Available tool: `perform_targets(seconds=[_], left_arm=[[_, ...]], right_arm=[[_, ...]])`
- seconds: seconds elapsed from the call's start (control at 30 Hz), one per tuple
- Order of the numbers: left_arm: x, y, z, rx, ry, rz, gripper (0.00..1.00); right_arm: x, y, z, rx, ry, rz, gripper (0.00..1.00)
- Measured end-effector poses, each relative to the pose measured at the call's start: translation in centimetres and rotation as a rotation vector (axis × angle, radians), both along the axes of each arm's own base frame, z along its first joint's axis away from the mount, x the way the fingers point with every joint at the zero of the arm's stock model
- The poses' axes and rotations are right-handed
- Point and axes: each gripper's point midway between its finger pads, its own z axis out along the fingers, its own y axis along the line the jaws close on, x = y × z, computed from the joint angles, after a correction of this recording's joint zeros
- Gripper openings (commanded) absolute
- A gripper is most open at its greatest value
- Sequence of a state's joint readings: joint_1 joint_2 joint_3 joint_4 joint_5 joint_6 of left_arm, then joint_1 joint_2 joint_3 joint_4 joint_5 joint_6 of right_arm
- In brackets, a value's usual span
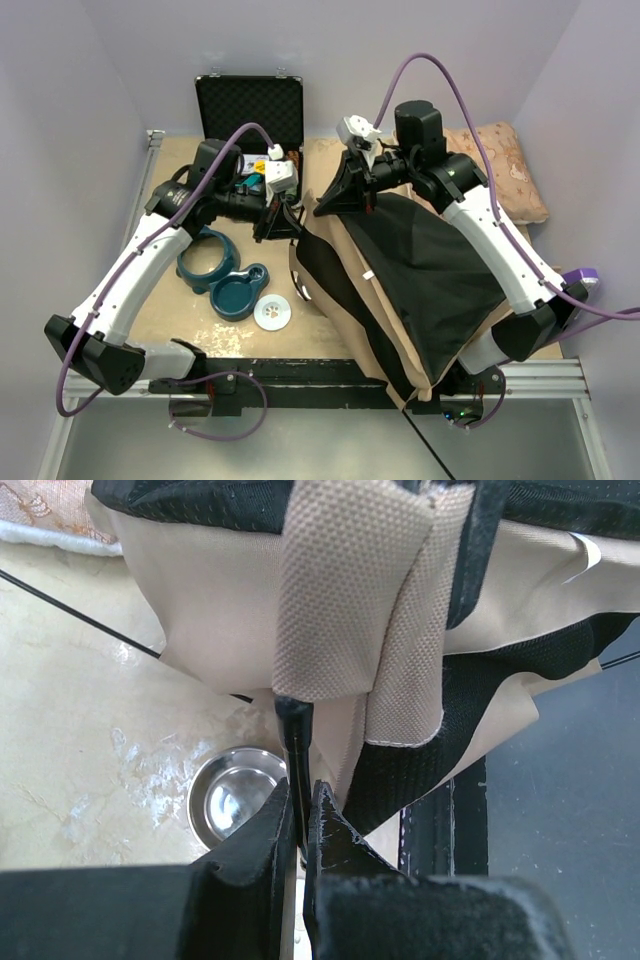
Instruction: Set up the pet tent
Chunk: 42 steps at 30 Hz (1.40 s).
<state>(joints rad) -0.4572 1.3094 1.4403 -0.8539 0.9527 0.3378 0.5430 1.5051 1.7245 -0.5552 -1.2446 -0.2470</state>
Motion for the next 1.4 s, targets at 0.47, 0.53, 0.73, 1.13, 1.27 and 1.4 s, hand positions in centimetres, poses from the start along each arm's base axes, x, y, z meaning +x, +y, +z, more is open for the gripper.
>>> perform_targets(seconds=[0.47,0.53,0.73,1.13,1.27,1.4], left_arm=[[-0.4,0.1,0.4,0.0,-0.014,-0.011,0.0],[-0.5,0.1,0.5,0.0,-0.015,-0.011,0.0],[-0.5,0.1,0.9,-0.003,-0.02,-0.011,0.0],[-0.5,0.0,2.1,-0.013,-0.032,-0.004,0.0],[-0.5,-0.1,2.0,-0.007,-0.018,0.008,0.0],[-0.4,-0.1,2.0,-0.007,-0.012,0.012,0.0]], right_arm=[[0.5,-0.2,-0.5,-0.035,-0.042,-0.013,0.0],[0.6,-0.1,-0.7,-0.042,-0.047,-0.01,0.0],[0.8,0.0,-1.5,-0.068,-0.058,-0.007,0.0],[-0.2,0.4,-2.5,-0.109,-0.114,0.022,0.0],[-0.3,0.5,-2.9,-0.12,-0.138,0.03,0.0],[-0.1,0.4,-3.0,-0.131,-0.163,0.02,0.0]])
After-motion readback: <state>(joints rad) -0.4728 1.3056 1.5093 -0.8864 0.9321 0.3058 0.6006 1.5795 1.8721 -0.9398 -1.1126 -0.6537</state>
